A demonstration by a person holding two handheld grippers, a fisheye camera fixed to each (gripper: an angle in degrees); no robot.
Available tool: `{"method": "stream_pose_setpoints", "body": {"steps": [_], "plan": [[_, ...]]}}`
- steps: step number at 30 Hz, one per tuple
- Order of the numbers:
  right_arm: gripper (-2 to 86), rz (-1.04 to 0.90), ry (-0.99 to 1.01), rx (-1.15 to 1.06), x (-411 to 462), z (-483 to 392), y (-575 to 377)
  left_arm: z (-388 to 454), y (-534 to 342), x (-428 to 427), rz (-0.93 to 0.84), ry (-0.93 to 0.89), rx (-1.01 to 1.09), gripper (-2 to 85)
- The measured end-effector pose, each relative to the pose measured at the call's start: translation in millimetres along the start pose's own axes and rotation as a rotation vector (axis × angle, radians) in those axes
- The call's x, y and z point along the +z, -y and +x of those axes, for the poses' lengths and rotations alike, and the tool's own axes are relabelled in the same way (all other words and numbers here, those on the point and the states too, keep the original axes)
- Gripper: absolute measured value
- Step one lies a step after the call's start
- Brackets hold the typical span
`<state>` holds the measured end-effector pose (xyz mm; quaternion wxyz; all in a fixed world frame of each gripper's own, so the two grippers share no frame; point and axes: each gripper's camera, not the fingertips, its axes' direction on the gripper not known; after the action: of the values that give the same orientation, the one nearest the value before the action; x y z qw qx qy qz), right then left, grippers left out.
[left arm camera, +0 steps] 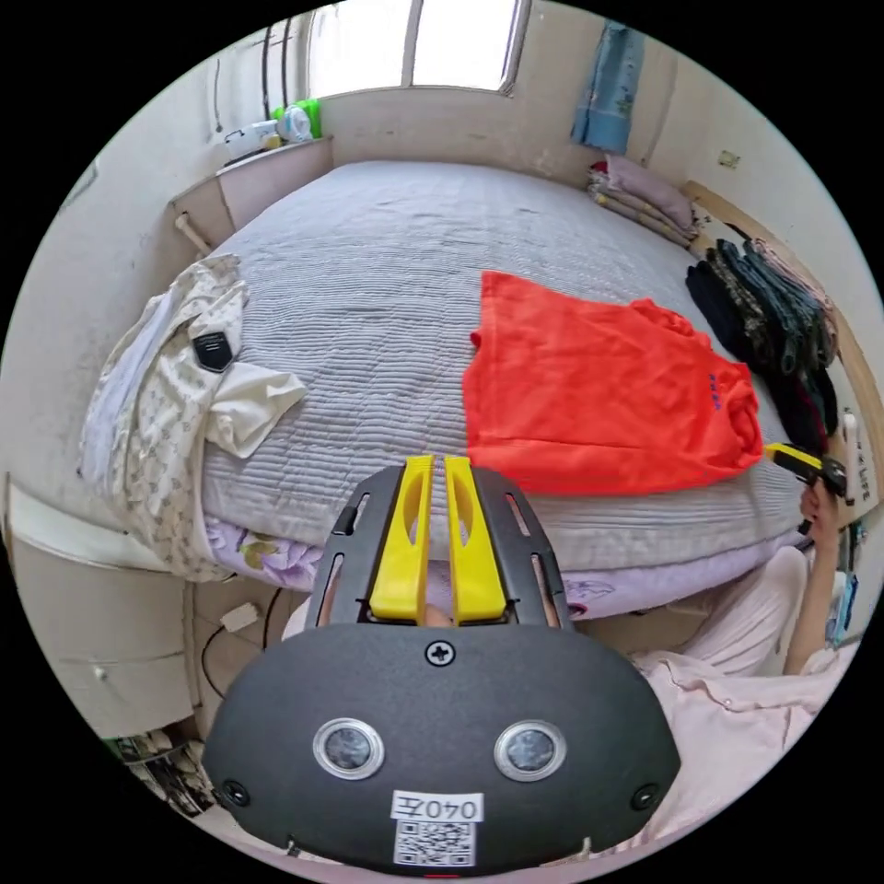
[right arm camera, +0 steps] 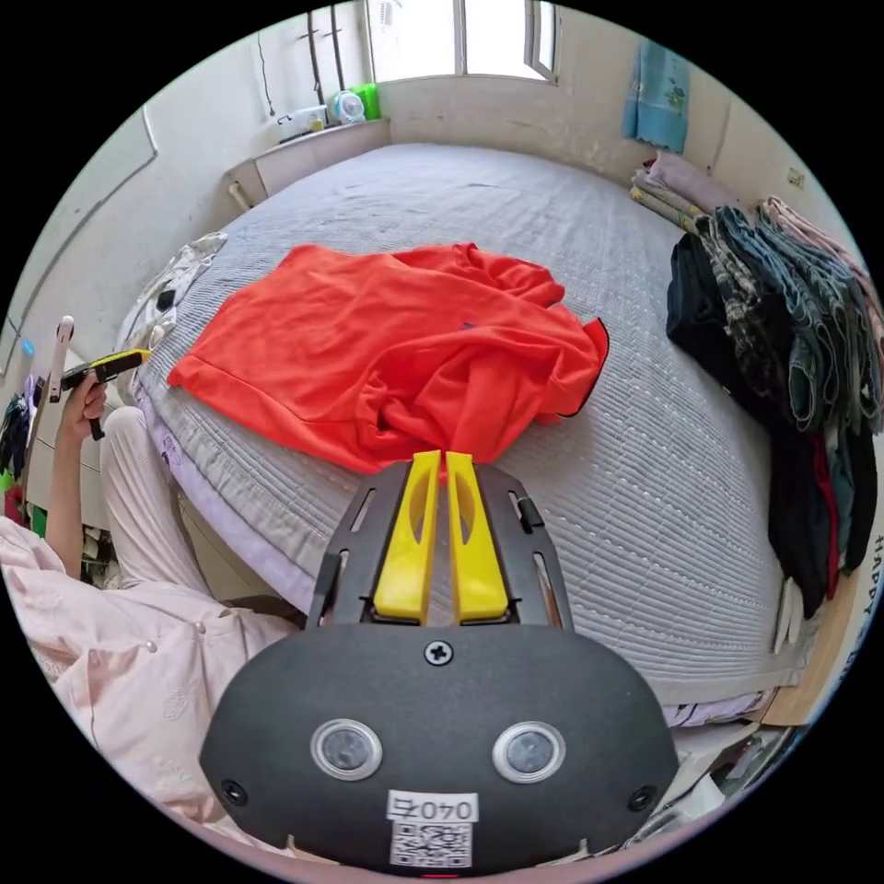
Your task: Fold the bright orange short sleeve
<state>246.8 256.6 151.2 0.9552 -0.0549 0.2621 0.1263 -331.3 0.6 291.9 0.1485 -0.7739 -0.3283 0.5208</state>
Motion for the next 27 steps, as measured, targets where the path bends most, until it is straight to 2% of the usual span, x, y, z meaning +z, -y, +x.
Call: {"method": "stream_pose_setpoints", "body": {"steps": [3,4,7,10,13,15,18,21,24,26,27], "plan": [[5.8,0.037,-0.003,-0.052,-4.2,-12.6,-0.3,16.9,-11.0,-25.7,0.1,0.201,-0.01,-1.1],[7.2,0.041,-0.022,-0.077,-0.1,-18.9,1.5,23.2,-12.8,-31.0,0.122,0.207,0.001,-1.0],[9.0,0.063,-0.121,-0.156,11.1,-40.6,6.2,71.0,-17.5,-45.7,0.191,0.069,0.111,-0.9],[9.6,0.004,-0.274,-0.261,36.4,-62.5,8.4,144.2,-18.8,-39.1,0.193,-0.076,0.293,-0.9],[3.6,-0.066,-0.34,-0.253,58.2,-60.1,6.5,225.4,-19.2,-20.5,0.197,-0.135,0.486,-0.9],[1.0,-0.027,-0.313,-0.196,45.7,-51.4,2.0,280.8,-15.5,1.5,0.169,-0.172,0.588,-0.9],[-0.1,0.05,-0.157,-0.115,4.2,-29.8,-9.9,329.8,-11.6,30.3,0.118,-0.182,0.661,-0.9],[-0.4,0.061,0.097,-0.083,-34.6,-2.6,-25.0,350.2,-8.0,56.2,0.058,-0.133,0.642,-0.9],[-0.4,0.07,0.484,-0.076,-61.8,30.7,-43.2,345.8,-6.8,72.1,-0.011,-0.151,0.588,-0.9],[-0.1,0.146,0.959,-0.095,-66.9,65.3,-58.6,337.7,-8.2,73.7,-0.015,-0.187,0.562,-0.9],[0.1,0.168,1.057,-0.08,-63.1,75.2,-61.5,332.6,-8.9,71.7,-0.01,-0.221,0.551,-0.9]]}}
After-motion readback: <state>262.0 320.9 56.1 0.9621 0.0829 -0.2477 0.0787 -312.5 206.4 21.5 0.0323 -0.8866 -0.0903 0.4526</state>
